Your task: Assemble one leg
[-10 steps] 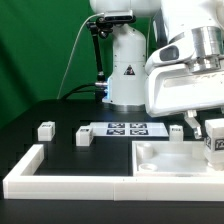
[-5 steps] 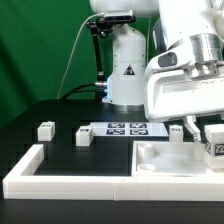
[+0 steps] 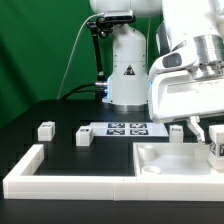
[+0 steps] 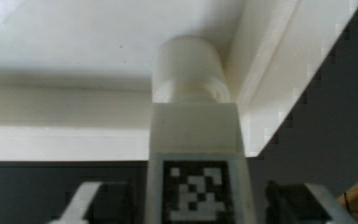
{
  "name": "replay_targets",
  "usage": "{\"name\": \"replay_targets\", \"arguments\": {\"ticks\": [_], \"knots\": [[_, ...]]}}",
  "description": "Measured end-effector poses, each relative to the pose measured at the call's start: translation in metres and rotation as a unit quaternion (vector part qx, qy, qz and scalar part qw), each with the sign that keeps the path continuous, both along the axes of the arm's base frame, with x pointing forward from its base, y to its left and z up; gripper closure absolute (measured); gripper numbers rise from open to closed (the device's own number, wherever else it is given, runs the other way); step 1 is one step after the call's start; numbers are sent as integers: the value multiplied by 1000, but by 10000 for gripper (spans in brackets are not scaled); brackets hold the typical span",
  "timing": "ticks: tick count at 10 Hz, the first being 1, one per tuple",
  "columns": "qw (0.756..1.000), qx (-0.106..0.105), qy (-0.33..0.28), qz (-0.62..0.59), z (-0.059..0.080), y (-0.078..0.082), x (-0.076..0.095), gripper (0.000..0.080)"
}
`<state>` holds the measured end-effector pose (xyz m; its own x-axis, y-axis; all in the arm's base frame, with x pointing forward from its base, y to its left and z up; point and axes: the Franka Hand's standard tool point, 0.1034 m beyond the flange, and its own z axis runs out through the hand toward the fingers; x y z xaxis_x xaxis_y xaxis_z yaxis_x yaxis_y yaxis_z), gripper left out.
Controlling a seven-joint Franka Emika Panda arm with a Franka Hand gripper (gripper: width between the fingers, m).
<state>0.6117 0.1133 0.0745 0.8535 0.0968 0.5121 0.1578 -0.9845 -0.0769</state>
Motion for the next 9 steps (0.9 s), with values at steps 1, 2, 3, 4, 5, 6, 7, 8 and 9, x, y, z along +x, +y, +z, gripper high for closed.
{"name": "replay_targets", "arguments": {"ticks": [1,2,3,4,5,6,7,8,9], "knots": [[1000,0,0,0,0,0,0,284],[1000,0,0,0,0,0,0,178],[1000,0,0,0,0,0,0,158],[1000,0,0,0,0,0,0,158],[1000,0,0,0,0,0,0,158],[1000,0,0,0,0,0,0,151],[1000,0,0,0,0,0,0,150],[1000,0,4,0,3,0,2,150],[1000,1,10,0,7,-2,4,150]]}}
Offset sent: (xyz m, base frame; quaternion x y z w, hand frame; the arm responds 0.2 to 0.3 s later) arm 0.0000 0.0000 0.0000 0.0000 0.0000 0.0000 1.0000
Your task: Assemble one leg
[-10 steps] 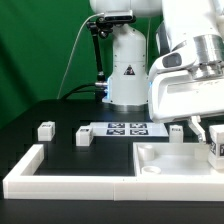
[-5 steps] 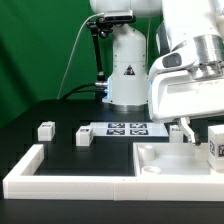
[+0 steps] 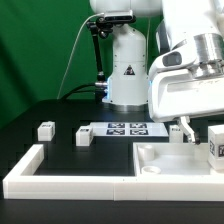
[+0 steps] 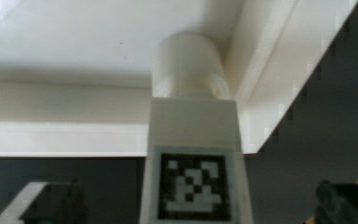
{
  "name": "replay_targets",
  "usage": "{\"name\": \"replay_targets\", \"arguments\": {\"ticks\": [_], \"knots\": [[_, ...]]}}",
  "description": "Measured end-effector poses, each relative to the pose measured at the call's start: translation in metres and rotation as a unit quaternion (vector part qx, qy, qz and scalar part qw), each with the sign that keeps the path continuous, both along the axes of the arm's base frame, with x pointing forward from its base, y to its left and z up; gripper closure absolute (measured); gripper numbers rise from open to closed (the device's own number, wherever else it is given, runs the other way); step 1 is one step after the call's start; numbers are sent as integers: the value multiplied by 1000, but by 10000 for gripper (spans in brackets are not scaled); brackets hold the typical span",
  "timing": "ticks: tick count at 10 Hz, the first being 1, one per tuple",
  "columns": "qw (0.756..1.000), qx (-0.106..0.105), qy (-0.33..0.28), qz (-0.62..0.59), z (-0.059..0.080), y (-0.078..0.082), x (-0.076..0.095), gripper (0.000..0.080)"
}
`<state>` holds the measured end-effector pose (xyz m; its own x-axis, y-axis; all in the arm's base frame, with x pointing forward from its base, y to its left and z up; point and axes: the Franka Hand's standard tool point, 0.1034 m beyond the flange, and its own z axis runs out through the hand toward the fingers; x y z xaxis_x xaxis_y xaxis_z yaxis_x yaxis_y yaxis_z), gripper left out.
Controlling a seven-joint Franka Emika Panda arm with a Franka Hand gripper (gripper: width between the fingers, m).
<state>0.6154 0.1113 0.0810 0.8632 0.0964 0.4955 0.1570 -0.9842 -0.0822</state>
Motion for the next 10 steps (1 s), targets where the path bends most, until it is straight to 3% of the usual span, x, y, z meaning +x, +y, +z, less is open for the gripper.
{"name": "replay_targets", "arguments": {"ticks": [3,5,6,9,10], "knots": [[1000,3,19,3,8,1,10,150],[993,13,118,16,4,8,13,150],[991,15,130,15,3,5,21,150],[968,23,249,29,2,4,13,150],[971,22,239,22,0,-3,18,150]]}}
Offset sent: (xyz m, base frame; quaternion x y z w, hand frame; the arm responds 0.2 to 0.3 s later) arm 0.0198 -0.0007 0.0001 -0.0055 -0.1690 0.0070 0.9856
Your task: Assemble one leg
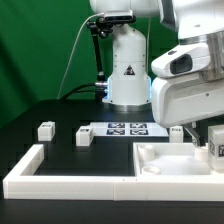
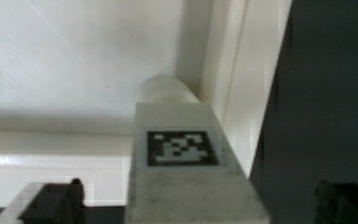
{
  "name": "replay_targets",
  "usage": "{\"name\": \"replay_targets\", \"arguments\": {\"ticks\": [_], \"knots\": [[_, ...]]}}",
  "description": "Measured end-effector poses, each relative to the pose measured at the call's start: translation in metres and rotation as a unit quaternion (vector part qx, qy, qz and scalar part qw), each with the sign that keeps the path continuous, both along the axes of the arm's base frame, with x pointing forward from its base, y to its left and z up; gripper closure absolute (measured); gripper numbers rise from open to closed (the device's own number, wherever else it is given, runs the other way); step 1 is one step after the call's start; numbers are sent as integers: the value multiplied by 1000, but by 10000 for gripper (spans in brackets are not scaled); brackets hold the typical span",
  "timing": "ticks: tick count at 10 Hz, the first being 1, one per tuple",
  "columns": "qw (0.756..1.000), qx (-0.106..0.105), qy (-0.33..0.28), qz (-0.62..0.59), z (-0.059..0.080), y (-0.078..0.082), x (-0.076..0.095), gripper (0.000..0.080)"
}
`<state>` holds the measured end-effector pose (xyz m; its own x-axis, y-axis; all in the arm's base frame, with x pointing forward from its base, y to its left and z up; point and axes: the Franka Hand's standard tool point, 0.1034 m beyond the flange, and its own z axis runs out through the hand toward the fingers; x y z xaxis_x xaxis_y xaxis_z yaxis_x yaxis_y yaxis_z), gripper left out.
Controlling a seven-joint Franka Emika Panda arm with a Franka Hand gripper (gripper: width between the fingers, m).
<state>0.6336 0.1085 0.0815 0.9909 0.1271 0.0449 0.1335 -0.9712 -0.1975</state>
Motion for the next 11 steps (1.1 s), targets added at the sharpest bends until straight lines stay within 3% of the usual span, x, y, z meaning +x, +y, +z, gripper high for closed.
{"name": "replay_targets", "arguments": {"ticks": [2,4,5,6,9,11], "knots": [[1000,-3,-12,-6,-2,-6,-2,150],[1000,-3,-11,-6,-2,-5,-3,399],[1000,-3,-11,-6,-3,-5,-3,399],[1000,-3,-11,-6,-3,-5,-3,509],[999,-1,-8,-39,-3,-4,-3,509],[990,1,-6,-140,-3,0,-7,509]]}}
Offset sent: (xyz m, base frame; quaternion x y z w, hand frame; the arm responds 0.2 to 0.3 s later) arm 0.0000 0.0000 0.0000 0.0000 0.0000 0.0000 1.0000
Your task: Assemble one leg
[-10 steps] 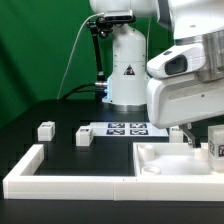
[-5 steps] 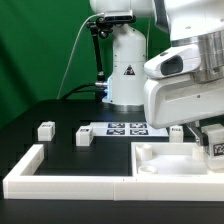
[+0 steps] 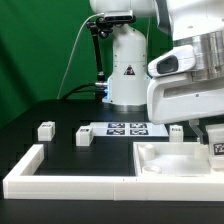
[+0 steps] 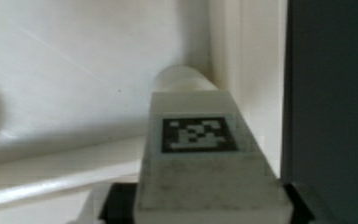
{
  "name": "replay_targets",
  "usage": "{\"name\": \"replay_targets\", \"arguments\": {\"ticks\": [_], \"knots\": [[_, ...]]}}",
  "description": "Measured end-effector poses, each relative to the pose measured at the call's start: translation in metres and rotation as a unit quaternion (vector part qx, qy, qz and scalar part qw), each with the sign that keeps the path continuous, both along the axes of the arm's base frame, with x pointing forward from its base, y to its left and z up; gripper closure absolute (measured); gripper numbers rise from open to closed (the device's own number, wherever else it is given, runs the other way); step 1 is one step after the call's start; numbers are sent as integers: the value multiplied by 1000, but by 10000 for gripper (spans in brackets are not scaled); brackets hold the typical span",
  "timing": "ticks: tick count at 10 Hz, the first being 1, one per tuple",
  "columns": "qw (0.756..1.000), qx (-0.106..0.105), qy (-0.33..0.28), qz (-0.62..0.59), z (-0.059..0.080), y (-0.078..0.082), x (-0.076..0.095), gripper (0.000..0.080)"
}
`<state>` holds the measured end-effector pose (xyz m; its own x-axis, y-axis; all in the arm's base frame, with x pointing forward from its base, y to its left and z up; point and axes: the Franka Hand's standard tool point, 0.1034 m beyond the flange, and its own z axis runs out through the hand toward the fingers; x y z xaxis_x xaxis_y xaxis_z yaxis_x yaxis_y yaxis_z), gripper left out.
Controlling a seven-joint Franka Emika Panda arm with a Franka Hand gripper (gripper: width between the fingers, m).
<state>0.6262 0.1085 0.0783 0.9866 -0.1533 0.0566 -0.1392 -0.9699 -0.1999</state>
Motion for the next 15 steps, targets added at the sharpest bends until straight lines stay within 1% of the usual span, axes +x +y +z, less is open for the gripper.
{"name": "replay_targets", "arguments": {"ticks": [1,3,4,5,6,7,8,10,11,12,13,14,15], "knots": [[998,4,-2,-60,0,-1,-2,509],[978,20,7,-206,-1,-2,-3,508],[959,29,11,-281,-1,-3,-2,508],[931,41,24,-362,-2,-3,-3,508],[913,46,31,-405,-2,-2,-3,506],[876,56,45,-478,-2,-2,-4,506],[855,60,54,-512,-2,-2,-4,505],[837,67,63,-539,-3,-2,-5,505],[838,67,63,-538,-3,-1,-5,505],[853,64,58,-515,-3,-1,-5,325],[864,61,54,-497,-3,-1,-5,211],[888,54,48,-455,-2,1,-5,211],[917,44,41,-395,-1,4,-4,162]]}}
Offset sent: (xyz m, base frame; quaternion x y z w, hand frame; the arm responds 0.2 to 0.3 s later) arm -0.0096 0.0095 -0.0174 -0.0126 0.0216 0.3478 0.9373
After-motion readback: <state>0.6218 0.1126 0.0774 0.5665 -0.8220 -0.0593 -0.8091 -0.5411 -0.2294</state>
